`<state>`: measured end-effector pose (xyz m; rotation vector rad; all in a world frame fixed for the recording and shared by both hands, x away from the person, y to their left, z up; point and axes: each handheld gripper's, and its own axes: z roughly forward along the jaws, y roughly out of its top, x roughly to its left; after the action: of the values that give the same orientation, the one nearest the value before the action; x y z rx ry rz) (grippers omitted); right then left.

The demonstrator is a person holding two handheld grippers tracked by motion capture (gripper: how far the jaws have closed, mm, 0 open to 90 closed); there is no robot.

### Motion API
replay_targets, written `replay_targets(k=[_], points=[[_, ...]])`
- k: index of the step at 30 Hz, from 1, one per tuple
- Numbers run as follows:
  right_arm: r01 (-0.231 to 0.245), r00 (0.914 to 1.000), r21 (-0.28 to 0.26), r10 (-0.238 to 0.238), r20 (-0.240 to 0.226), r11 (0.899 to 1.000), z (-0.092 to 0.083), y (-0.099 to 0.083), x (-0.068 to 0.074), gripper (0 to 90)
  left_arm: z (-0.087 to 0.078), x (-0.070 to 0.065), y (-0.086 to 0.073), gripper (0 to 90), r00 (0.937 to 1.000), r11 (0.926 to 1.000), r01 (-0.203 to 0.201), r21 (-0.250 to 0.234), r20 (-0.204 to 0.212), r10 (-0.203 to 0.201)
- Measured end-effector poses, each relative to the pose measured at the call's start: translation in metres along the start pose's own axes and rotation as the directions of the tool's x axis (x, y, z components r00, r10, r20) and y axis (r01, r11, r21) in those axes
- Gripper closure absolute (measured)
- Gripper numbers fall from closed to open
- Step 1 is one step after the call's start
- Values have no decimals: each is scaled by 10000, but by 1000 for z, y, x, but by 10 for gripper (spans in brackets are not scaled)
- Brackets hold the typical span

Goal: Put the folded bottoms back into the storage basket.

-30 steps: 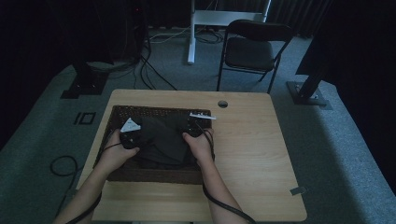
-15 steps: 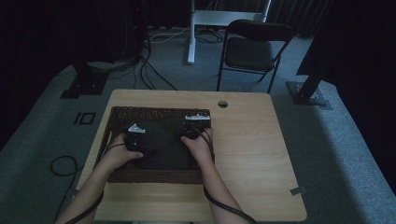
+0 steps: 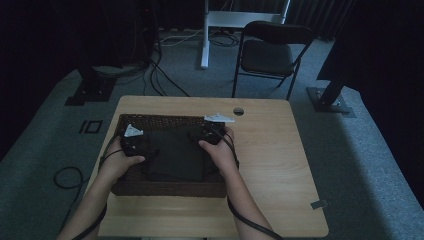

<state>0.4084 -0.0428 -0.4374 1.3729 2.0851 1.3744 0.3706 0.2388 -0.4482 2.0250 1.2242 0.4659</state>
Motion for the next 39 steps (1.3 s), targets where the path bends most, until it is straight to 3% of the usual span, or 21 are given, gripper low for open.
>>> replay_targets(k=[4,8,14,26,39], points=[[495,9987,60,-494,-153,9988,-12,7,1,150,-9,-1,6,177,9994,9983,272,-524,238,-260],[1021,9948,-41,-1021,12,9948,-23,11,1,136,-17,-8,11,177,9978,9951,255,-951,629,-196],[1118,9936,-132,-1115,201,9936,-37,12,-7,137,-29,-19,14,177,9954,9911,270,-1303,943,-147],[1429,9867,-153,-1413,805,9896,-61,10,-27,137,-51,-29,13,177,9936,9834,226,-1798,1133,-21],[1227,9839,-215,-1188,1336,9922,-83,-2,-52,138,-69,-36,-1,176,9930,9764,294,-2140,1178,-41]])
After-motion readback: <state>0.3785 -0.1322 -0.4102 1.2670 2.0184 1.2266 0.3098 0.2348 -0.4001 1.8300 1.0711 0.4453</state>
